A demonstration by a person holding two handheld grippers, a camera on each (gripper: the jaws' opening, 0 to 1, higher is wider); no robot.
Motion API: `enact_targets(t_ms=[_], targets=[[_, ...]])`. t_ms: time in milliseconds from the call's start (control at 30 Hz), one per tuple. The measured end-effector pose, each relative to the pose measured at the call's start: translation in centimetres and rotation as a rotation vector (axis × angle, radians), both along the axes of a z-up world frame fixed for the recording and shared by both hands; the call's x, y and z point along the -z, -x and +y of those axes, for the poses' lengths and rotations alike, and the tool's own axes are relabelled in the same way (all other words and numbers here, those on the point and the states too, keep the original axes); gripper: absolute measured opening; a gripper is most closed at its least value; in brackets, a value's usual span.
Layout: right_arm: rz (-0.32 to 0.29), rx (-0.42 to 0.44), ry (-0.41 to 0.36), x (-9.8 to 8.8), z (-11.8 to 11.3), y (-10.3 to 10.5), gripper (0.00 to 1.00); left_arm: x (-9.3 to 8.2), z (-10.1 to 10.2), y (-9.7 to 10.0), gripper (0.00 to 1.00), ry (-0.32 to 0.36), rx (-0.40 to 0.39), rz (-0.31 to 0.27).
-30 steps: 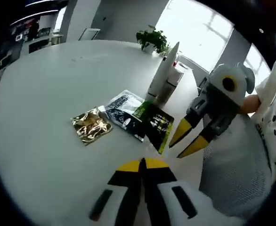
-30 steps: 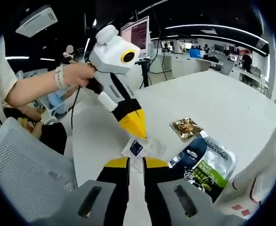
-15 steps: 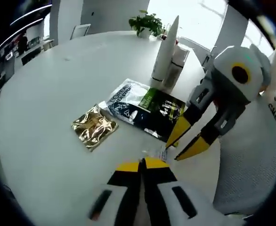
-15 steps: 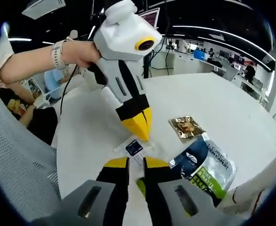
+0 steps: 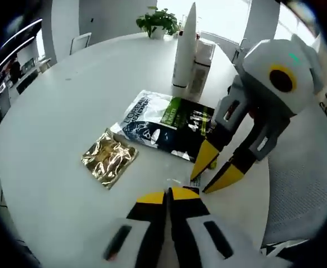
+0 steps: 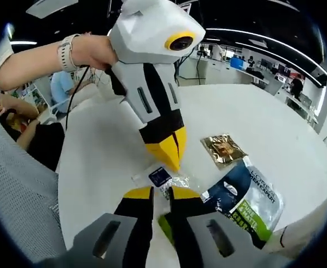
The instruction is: Arrange the skincare products in the storage area until every visible bottle or jar stands upright without overlapping.
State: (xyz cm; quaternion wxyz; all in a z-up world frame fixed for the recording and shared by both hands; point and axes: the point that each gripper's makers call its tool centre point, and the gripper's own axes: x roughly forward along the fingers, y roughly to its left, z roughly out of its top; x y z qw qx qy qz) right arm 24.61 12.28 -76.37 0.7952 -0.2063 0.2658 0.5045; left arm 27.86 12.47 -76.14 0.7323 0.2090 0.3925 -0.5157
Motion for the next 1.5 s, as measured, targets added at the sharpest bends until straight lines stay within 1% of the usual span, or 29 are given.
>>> enact_targets(t_ms=[133,200,333,367,400,433,467,500,533,567,600,700,733,800,867,933,967,1000,1033,1067,1167,1233,1267,1333,1433,1500], targets=[[0.024,0.025,-0.011,0.1,0.0,-0.1,0.13,0.0,0.1,-0.1,0.00,-0.008,0.017,-0.008],[0.026,0.031,-0.012,0.1,0.0,-0.1,0.13,0.1,0.1,-0.3,0.01,-0.008,0.017,-0.010],[0.032,0.047,-0.010,0.2,0.1,0.0,0.14,0.1,0.2,-0.7,0.04,-0.013,-0.002,-0.031],[0.037,0.051,-0.011,0.2,0.1,0.0,0.14,0.0,0.3,-0.9,0.03,-0.013,-0.012,-0.041],[0.047,0.058,-0.014,0.2,0.0,0.0,0.14,-0.2,0.5,-1.1,0.00,-0.016,-0.027,-0.042],[0.049,0.059,-0.015,0.2,0.0,-0.1,0.14,-0.5,0.7,-1.5,0.00,-0.024,-0.047,-0.071],[0.050,0.059,-0.015,0.3,0.0,-0.1,0.14,-0.8,0.6,-1.4,0.01,-0.012,-0.039,-0.074],[0.050,0.059,-0.015,0.3,0.0,-0.1,0.14,-1.2,0.5,-1.5,0.01,-0.005,-0.044,-0.090],[0.050,0.061,-0.014,0.3,0.0,-0.1,0.14,-1.6,0.4,-1.5,0.03,0.012,-0.047,-0.093],[0.049,0.061,-0.014,0.3,0.0,-0.1,0.14,-1.9,0.2,-1.1,0.04,0.019,-0.043,-0.088],[0.049,0.062,-0.014,0.3,-0.1,-0.1,0.14,-2.1,0.1,-0.8,0.04,0.019,-0.039,-0.093],[0.052,0.064,-0.015,0.3,-0.1,-0.1,0.14,-1.8,0.2,-0.2,0.03,-0.003,-0.023,-0.089],[0.052,0.064,-0.015,0.3,-0.1,-0.1,0.14,-1.5,0.1,0.2,0.03,-0.013,-0.014,-0.088],[0.052,0.063,-0.015,0.2,-0.1,-0.1,0.14,-0.9,0.2,0.3,0.03,-0.029,-0.010,-0.081],[0.055,0.066,-0.016,0.2,-0.1,-0.1,0.14,-0.8,-0.1,0.8,0.03,-0.032,-0.004,-0.074],[0.053,0.067,-0.015,0.2,-0.1,-0.1,0.14,-0.5,-0.2,0.9,0.03,-0.038,0.000,-0.075],[0.052,0.067,-0.014,0.2,-0.1,-0.1,0.14,-0.2,-0.2,0.9,0.05,-0.054,0.001,-0.077],[0.051,0.067,-0.014,0.2,-0.1,-0.1,0.14,0.1,0.2,0.7,0.07,-0.086,-0.018,-0.086],[0.049,0.066,-0.013,0.2,-0.1,-0.1,0.14,-0.1,-0.2,0.9,0.08,-0.081,-0.004,-0.102],[0.050,0.067,-0.013,0.2,-0.1,0.0,0.14,-0.3,-0.4,1.0,0.08,-0.076,0.002,-0.104],[0.051,0.067,-0.013,0.2,-0.1,0.0,0.14,-0.3,-0.8,1.5,0.07,-0.094,0.010,-0.108],[0.052,0.069,-0.013,0.2,-0.1,0.0,0.14,-0.3,-1.0,1.8,0.04,-0.099,0.013,-0.106],[0.051,0.069,-0.013,0.2,-0.1,0.0,0.14,-0.2,-1.1,2.1,0.00,-0.095,0.031,-0.100],[0.051,0.068,-0.012,0.2,-0.1,0.0,0.14,0.0,-1.1,1.9,0.00,-0.093,0.023,-0.111],[0.054,0.069,-0.013,0.2,-0.1,0.0,0.14,0.2,-0.6,1.3,0.00,-0.075,-0.001,-0.100],[0.057,0.071,-0.012,0.2,-0.1,0.0,0.16,0.2,-0.6,1.4,0.00,-0.066,-0.004,-0.100]])
